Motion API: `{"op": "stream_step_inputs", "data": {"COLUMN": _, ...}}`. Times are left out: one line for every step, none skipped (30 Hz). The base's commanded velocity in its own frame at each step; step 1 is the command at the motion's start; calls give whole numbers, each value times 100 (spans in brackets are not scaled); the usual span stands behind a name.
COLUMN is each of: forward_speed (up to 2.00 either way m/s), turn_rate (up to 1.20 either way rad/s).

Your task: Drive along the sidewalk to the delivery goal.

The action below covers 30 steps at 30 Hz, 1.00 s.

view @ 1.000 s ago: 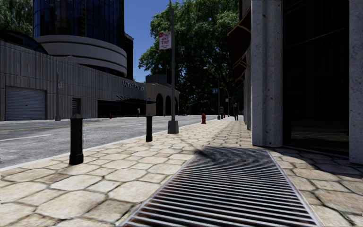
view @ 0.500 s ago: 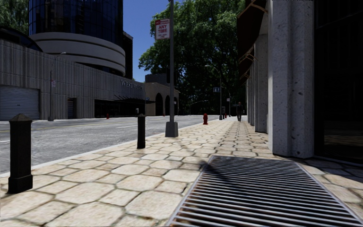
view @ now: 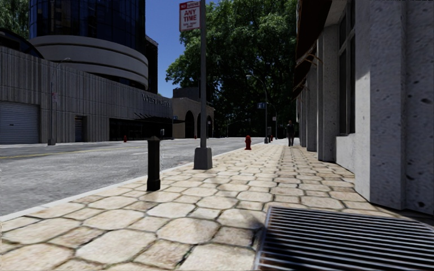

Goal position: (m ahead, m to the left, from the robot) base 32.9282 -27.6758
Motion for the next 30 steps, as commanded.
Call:
{"op": "stream_step_inputs", "data": {"forward_speed": 200, "turn_rate": 0}}
{"op": "stream_step_inputs", "data": {"forward_speed": 200, "turn_rate": 0}}
{"op": "stream_step_inputs", "data": {"forward_speed": 200, "turn_rate": 0}}
{"op": "stream_step_inputs", "data": {"forward_speed": 200, "turn_rate": 0}}
{"op": "stream_step_inputs", "data": {"forward_speed": 200, "turn_rate": 0}}
{"op": "stream_step_inputs", "data": {"forward_speed": 200, "turn_rate": -3}}
{"op": "stream_step_inputs", "data": {"forward_speed": 200, "turn_rate": -13}}
{"op": "stream_step_inputs", "data": {"forward_speed": 200, "turn_rate": -13}}
{"op": "stream_step_inputs", "data": {"forward_speed": 200, "turn_rate": -18}}
{"op": "stream_step_inputs", "data": {"forward_speed": 200, "turn_rate": -20}}
{"op": "stream_step_inputs", "data": {"forward_speed": 200, "turn_rate": -21}}
{"op": "stream_step_inputs", "data": {"forward_speed": 200, "turn_rate": -21}}
{"op": "stream_step_inputs", "data": {"forward_speed": 200, "turn_rate": -21}}
{"op": "stream_step_inputs", "data": {"forward_speed": 200, "turn_rate": -22}}
{"op": "stream_step_inputs", "data": {"forward_speed": 200, "turn_rate": -22}}
{"op": "stream_step_inputs", "data": {"forward_speed": 200, "turn_rate": -22}}
{"op": "stream_step_inputs", "data": {"forward_speed": 200, "turn_rate": -22}}
{"op": "stream_step_inputs", "data": {"forward_speed": 200, "turn_rate": -25}}
{"op": "stream_step_inputs", "data": {"forward_speed": 200, "turn_rate": -28}}
{"op": "stream_step_inputs", "data": {"forward_speed": 200, "turn_rate": -29}}
{"op": "stream_step_inputs", "data": {"forward_speed": 200, "turn_rate": -35}}
{"op": "stream_step_inputs", "data": {"forward_speed": 200, "turn_rate": -35}}
{"op": "stream_step_inputs", "data": {"forward_speed": 200, "turn_rate": -37}}
{"op": "stream_step_inputs", "data": {"forward_speed": 200, "turn_rate": -38}}
{"op": "stream_step_inputs", "data": {"forward_speed": 200, "turn_rate": -38}}
{"op": "stream_step_inputs", "data": {"forward_speed": 200, "turn_rate": -38}}
{"op": "stream_step_inputs", "data": {"forward_speed": 200, "turn_rate": -38}}
{"op": "stream_step_inputs", "data": {"forward_speed": 200, "turn_rate": -38}}
{"op": "stream_step_inputs", "data": {"forward_speed": 200, "turn_rate": -38}}
{"op": "stream_step_inputs", "data": {"forward_speed": 200, "turn_rate": -38}}
